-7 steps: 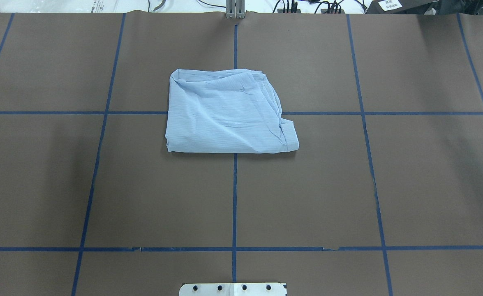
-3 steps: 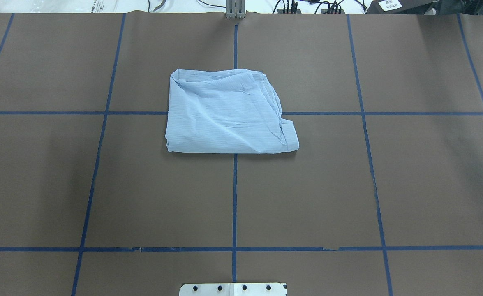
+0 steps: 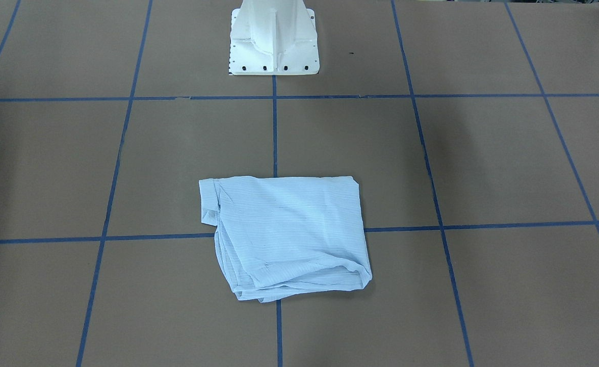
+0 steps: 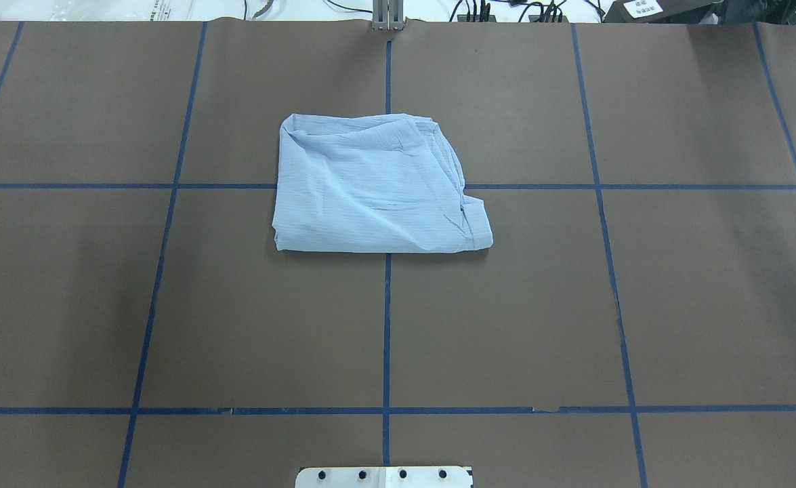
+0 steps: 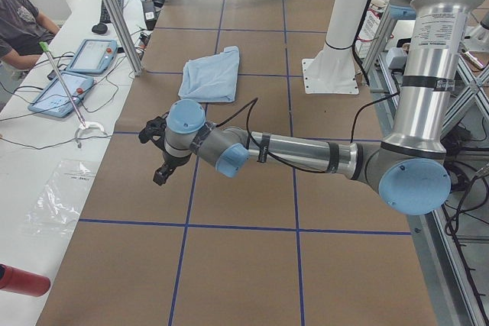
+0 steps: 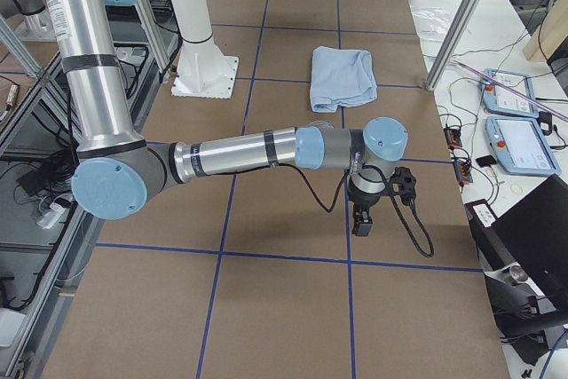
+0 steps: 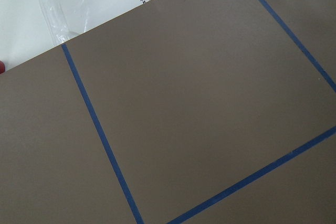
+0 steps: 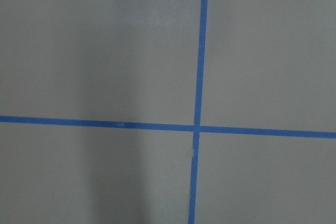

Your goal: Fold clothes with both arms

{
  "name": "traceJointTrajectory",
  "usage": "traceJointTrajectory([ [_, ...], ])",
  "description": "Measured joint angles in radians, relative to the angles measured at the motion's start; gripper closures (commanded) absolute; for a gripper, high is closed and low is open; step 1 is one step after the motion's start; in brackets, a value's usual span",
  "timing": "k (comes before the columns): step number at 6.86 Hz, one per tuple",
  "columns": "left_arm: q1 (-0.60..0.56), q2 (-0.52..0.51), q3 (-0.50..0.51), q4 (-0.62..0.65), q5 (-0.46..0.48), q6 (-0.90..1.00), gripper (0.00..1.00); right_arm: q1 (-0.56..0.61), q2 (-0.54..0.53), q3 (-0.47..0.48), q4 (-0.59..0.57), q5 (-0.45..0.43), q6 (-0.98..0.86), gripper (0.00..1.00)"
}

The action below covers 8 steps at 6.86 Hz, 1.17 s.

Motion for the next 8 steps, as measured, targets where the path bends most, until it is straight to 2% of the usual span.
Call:
traceJointTrajectory([
  [3, 0.003, -0.006, 0.003, 0.073, -0.005, -0.004, 0.0, -0.011, -0.004, 0.001, 0.0, 0.004, -0.011, 0.0],
  [6, 0.003, 0.016, -0.007, 0.082, -0.011, 0.0, 0.0, -0.037, -0.083, 0.069, 0.002, 0.062, -0.013, 0.0],
  [8, 0.008, 0.009, -0.011, 0.08, -0.011, 0.0, 0.0, -0.07, -0.106, 0.102, 0.024, 0.071, -0.011, 0.0],
])
